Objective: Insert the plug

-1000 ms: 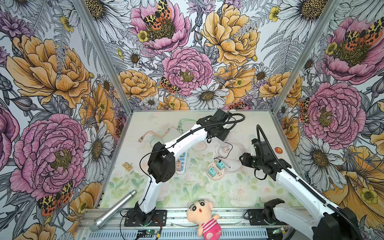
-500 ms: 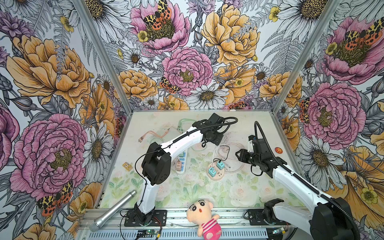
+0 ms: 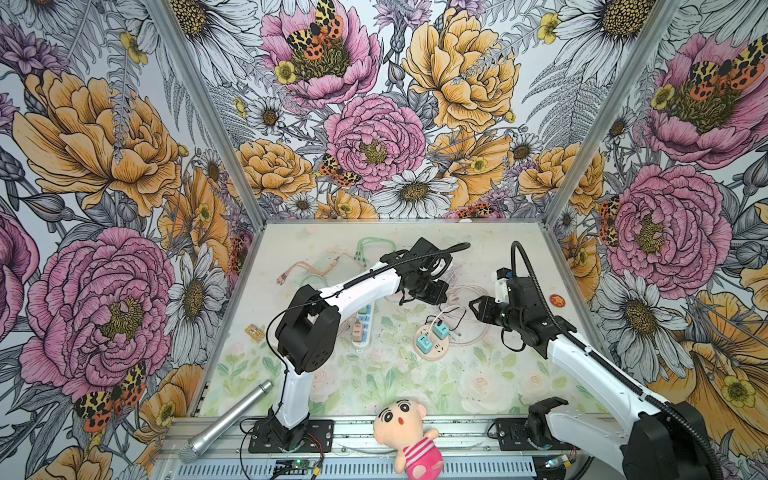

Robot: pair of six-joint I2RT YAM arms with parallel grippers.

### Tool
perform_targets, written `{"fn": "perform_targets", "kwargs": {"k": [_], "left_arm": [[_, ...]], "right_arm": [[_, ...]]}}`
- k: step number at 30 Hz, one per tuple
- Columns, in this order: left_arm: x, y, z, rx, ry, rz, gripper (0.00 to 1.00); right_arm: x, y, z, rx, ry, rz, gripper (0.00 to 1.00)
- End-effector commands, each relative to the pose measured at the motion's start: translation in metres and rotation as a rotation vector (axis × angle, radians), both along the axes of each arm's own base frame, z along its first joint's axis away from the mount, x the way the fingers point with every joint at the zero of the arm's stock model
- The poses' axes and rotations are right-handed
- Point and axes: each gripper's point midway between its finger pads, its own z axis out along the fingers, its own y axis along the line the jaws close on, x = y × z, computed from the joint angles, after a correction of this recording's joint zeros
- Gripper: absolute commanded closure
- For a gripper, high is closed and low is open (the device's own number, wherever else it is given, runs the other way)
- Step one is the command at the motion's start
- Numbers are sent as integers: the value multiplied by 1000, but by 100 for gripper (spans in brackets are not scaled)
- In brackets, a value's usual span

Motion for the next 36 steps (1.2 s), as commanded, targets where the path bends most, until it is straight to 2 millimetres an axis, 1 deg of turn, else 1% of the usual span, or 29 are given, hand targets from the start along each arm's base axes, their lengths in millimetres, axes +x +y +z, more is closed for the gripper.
{"fn": "perform_targets", "kwargs": {"k": [1, 3, 6, 7, 8, 10, 12, 14, 17, 20, 22, 25, 29, 33, 36], "left_arm": [[-8, -17, 10, -87, 31, -52, 92], [-8, -16, 4, -82, 46, -52, 92], [-9, -13, -8, -61, 78, -48, 91], [-10, -12, -12, -52, 88, -47, 91], [-11, -12, -15, -48, 92, -49, 91], [-12, -11, -19, -44, 99, -52, 91], [-12, -11, -22, -40, 102, -54, 92], [-12, -12, -24, -38, 107, -55, 92], [-11, -13, -24, -40, 108, -57, 92], [-11, -13, -23, -42, 103, -56, 92], [-11, -12, -23, -40, 102, -55, 92], [-14, -13, -23, -45, 109, -65, 92], [-20, -14, -24, -47, 114, -85, 92], [-25, -14, -23, -50, 113, -100, 92], [-27, -13, -22, -53, 116, -106, 92]], "right_arm": [[-8, 5, 4, 41, -10, 18, 72], [-14, 6, 2, 51, 2, 22, 78], [-27, 4, -2, 44, 37, 34, 91], [-32, 3, -1, 40, 43, 40, 96], [-36, 3, 1, 36, 40, 51, 98], [-43, 3, 6, 39, 34, 65, 98], [-45, 8, 13, 66, 22, 89, 93], [-46, 15, 16, 82, 30, 115, 91], [-47, 26, 10, 53, 52, 160, 90], [-47, 38, 2, 21, 78, 210, 94], [-46, 45, -1, 14, 90, 230, 95], [-38, 46, -3, 1, 72, 212, 95], [-12, 40, 0, -45, 17, 145, 96], [10, 37, 7, -55, -30, 97, 96], [26, 38, 6, -53, -53, 68, 96]]}}
